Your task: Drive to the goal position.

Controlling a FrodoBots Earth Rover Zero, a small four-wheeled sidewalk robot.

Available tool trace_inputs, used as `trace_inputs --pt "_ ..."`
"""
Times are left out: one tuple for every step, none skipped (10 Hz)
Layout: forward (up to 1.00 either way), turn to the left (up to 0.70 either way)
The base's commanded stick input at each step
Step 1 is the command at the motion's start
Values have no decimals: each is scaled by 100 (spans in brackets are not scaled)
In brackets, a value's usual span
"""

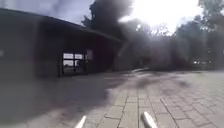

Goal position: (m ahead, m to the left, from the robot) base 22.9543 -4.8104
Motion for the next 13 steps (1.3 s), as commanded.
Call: trace_inputs --pt "0 0" --pt "0 0" --pt "0 0" --pt "0 0" --pt "0 0" --pt "0 0" --pt "0 -13" --pt "0 -30" --pt "0 -46" --pt "0 -63" --pt "0 -57" --pt "0 -40" --pt "0 -18"
